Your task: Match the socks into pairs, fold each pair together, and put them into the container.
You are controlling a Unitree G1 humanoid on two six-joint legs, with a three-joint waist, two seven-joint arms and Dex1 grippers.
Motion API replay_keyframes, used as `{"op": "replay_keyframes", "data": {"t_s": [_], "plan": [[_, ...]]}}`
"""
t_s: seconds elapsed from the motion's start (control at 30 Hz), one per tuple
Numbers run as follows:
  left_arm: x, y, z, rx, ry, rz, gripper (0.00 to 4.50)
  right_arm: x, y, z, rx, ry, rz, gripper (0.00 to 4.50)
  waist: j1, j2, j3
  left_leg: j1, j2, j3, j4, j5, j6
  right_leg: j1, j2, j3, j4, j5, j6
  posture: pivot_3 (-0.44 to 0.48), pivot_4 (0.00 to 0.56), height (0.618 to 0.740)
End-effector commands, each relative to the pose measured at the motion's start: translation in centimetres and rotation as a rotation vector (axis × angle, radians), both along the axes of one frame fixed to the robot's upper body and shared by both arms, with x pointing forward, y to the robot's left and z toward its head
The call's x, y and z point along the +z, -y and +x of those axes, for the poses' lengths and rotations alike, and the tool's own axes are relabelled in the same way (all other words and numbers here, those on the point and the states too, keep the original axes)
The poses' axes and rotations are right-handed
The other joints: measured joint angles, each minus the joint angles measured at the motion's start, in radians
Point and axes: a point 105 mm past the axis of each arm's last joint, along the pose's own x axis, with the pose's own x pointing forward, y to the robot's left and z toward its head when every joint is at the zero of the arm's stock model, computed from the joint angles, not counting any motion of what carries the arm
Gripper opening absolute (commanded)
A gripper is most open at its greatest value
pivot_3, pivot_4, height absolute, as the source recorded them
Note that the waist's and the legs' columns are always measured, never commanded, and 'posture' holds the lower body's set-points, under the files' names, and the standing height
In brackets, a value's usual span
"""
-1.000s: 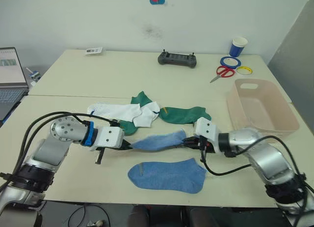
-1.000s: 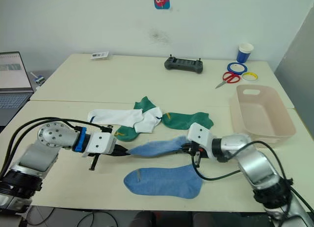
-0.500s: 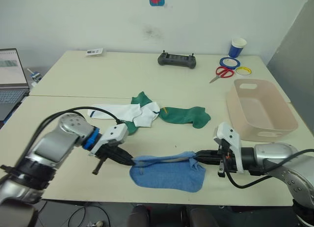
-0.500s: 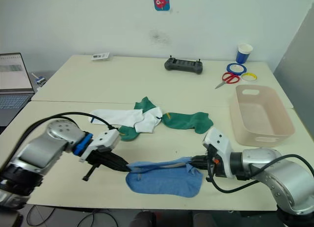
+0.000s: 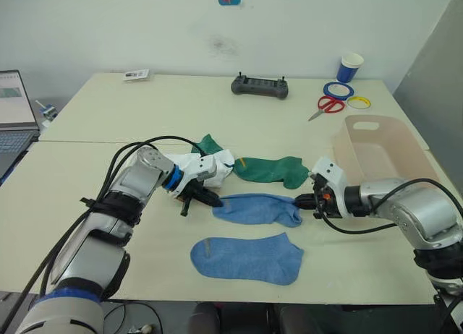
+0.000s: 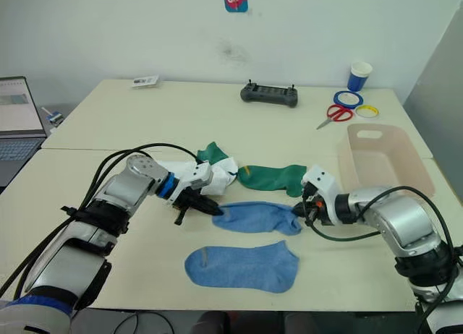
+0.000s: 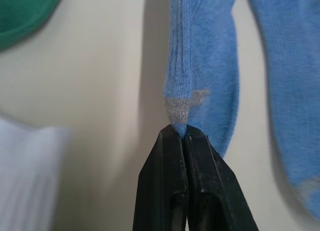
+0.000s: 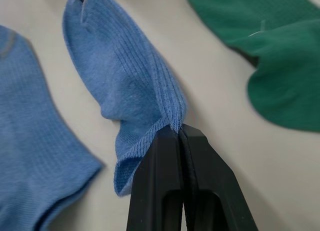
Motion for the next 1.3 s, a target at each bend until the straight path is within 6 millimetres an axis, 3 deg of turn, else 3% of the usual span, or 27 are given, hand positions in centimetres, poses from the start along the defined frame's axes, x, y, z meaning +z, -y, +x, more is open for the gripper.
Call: {"op": "replay_keyframes", "data": {"t_s": [0.03, 0.17, 0.4, 0.57, 0.7, 0.9, 1.03, 1.13, 1.3], "plan": [[1.3, 0.5, 0.9, 0.033, 0.034, -0.052, 0.0, 1.2, 0.1, 0.6, 0.021, 0.107, -0.034, 0.63, 0.0, 0.0, 0.0, -0.002, 0.0, 0.0, 0.0, 0.0, 0.0, -0.002, 0.0, 0.0, 0.001, 0.0, 0.0, 0.0, 0.15, 0.74], [2.7, 0.5, 1.7, 0.06, 0.139, -0.092, 0.83, 2.1, 0.8, 1.2, -0.001, 0.23, -0.087, 1.95, -0.001, 0.0, 0.0, -0.01, 0.0, 0.0, 0.001, 0.001, 0.0, -0.011, 0.0, 0.0, 0.003, 0.003, -0.005, 0.0, 0.15, 0.74], [6.7, -2.3, 0.2, 0.181, 0.117, -0.213, 2.96, 3.6, 2.1, -0.4, -0.054, 0.293, -0.039, 4.36, -0.002, 0.0, 0.0, -0.01, 0.0, -0.001, 0.001, 0.001, 0.0, -0.011, 0.0, 0.0, 0.002, 0.003, -0.005, 0.0, 0.15, 0.74], [5.7, -3.9, -2.2, 0.344, -0.011, -0.263, 4.49, 3.8, 1.6, -2.6, -0.079, 0.331, 0.065, 4.5, -0.002, 0.0, 0.0, -0.009, 0.0, -0.001, 0.001, 0.001, 0.0, -0.01, 0.0, 0.0, 0.004, 0.003, -0.005, 0.0, 0.15, 0.74], [3.8, -2.9, -3.4, 0.431, -0.04, -0.309, 4.49, 3.8, -0.4, -4.6, -0.041, 0.354, 0.158, 4.5, 0.0, 0.0, 0.0, -0.008, 0.0, -0.002, 0.002, 0.001, -0.001, -0.009, -0.001, -0.001, 0.005, 0.001, -0.001, 0.0, 0.15, 0.74], [0.4, -1.8, -1.6, 0.668, 0.004, -0.31, 4.49, 3.3, -3.4, -7.6, 0.03, 0.308, 0.232, 4.5, 0.007, 0.0, 0.0, -0.009, 0.0, -0.004, 0.012, 0.001, -0.002, -0.008, -0.001, -0.001, 0.012, 0.001, 0.0, 0.0, 0.15, 0.74], [-0.4, 0.3, -2.2, 0.67, -0.077, -0.354, 4.49, 3.1, -4.1, -8.5, 0.03, 0.286, 0.235, 4.5, 0.004, 0.0, -0.001, -0.007, -0.001, -0.003, 0.015, 0.001, -0.002, -0.006, -0.001, 0.001, 0.013, 0.004, 0.002, 0.0, 0.15, 0.74], [-1.0, 1.0, -2.0, 0.689, -0.098, -0.351, 3.91, 2.9, -3.7, -8.4, 0.006, 0.288, 0.219, 4.5, 0.003, 0.0, -0.001, -0.004, -0.001, -0.002, 0.015, 0.002, -0.002, -0.004, -0.001, 0.001, 0.013, 0.005, 0.001, 0.0, 0.15, 0.74], [-1.4, 1.2, -1.2, 0.728, -0.084, -0.351, 2.44, 2.6, -2.9, -7.9, -0.052, 0.293, 0.194, 4.5, 0.004, 0.0, -0.001, -0.002, -0.001, -0.003, 0.014, 0.002, -0.002, 0.0, -0.001, 0.0, 0.01, 0.005, 0.001, 0.0, 0.15, 0.74]]}}
